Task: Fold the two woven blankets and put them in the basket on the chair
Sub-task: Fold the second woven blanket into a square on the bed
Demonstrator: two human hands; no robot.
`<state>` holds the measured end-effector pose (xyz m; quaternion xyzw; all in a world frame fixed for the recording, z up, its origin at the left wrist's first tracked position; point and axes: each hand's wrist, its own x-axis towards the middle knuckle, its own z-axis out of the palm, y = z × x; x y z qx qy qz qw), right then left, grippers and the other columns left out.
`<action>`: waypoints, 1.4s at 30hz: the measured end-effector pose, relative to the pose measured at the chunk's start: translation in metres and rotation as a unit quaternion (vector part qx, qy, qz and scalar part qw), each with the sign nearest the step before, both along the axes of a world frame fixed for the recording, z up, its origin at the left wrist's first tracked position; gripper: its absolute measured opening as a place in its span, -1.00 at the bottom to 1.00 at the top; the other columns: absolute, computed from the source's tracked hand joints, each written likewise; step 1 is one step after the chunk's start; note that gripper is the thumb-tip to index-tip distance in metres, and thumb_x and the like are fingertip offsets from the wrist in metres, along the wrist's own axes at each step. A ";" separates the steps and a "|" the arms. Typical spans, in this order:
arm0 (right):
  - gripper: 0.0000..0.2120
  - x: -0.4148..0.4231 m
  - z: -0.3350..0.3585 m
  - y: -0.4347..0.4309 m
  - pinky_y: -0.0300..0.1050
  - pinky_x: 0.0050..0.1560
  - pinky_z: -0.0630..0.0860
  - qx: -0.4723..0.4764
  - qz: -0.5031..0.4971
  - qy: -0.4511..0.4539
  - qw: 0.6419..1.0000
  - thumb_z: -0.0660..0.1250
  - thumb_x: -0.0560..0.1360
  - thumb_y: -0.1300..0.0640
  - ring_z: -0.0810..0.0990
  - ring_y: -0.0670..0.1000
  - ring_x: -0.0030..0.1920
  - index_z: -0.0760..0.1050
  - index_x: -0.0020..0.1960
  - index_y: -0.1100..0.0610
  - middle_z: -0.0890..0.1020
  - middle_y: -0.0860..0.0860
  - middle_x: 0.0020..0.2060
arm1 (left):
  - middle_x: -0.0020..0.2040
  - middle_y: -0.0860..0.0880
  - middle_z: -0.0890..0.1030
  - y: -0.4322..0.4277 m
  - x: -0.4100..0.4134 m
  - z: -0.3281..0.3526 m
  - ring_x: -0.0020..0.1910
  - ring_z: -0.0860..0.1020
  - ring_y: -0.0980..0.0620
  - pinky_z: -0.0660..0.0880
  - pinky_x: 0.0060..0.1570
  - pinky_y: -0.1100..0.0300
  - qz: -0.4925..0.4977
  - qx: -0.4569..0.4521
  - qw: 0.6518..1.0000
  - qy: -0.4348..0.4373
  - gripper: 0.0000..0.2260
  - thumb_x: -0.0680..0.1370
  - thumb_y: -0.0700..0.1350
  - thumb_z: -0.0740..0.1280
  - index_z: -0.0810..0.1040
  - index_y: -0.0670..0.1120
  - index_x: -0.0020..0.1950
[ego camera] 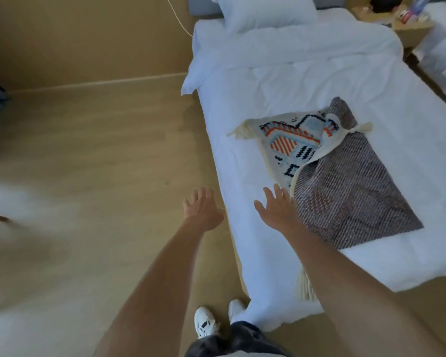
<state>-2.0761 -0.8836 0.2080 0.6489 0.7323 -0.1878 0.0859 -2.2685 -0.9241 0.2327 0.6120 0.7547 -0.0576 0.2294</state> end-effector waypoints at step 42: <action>-0.44 0.125 -0.054 0.289 0.13 0.36 0.21 -0.056 -0.558 0.098 0.822 0.07 0.58 -0.12 0.20 0.18 0.42 0.10 0.49 0.12 0.21 0.14 0.45 | 0.55 -0.12 -0.01 0.506 0.235 -0.038 0.52 -0.04 -0.14 0.05 0.46 -0.12 -0.572 -0.045 0.817 0.052 -0.41 0.58 -0.02 0.19 0.02 -0.11 0.54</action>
